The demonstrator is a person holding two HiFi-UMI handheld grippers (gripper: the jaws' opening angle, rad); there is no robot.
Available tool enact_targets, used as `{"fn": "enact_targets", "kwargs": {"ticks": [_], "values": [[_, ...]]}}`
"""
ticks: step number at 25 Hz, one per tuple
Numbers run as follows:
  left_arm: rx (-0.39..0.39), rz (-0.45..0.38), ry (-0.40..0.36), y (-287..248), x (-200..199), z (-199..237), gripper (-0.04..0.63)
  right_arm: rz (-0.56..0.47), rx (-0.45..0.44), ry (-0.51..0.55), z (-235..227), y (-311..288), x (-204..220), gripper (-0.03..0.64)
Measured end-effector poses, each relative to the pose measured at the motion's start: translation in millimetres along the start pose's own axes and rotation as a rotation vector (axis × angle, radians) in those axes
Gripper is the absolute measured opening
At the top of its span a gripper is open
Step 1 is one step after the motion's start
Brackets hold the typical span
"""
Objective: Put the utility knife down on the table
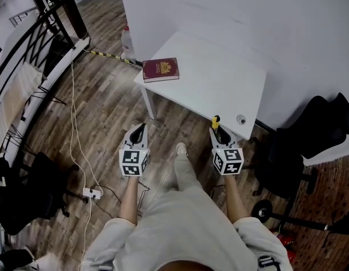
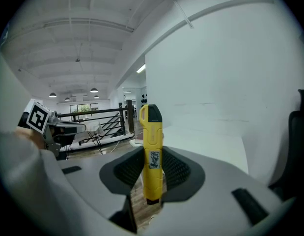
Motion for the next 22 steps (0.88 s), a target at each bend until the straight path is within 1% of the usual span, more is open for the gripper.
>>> {"fn": "enact_targets", "kwargs": {"ticks": [5,14,22], "values": [[-0.010,0.009,-0.002,-38.2,-5.2,16.0,0.007,0.000,-0.012,-0.007,-15.6,-41.7,-12.8,0.109],[-0.024,0.017,-0.002,-132.9,-29.3,44.8,0.007,0.008,-0.037,-0.004,-55.7,-129.8,-52.5,0.109],[-0.049,0.034,0.005,-210.3,-52.0,69.8,0.006,0.023,-0.080,0.011,-87.0,-207.8,-93.1,0.109]]}}
Point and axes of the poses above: the fingertips, and each gripper's own axes: y backward along the fingers, z to its left, x out of its underside, the point moved 5 cm from there along y, backward along the fingers, and after that the axes turned 8 degrees about -y, right-handed, at the moved point
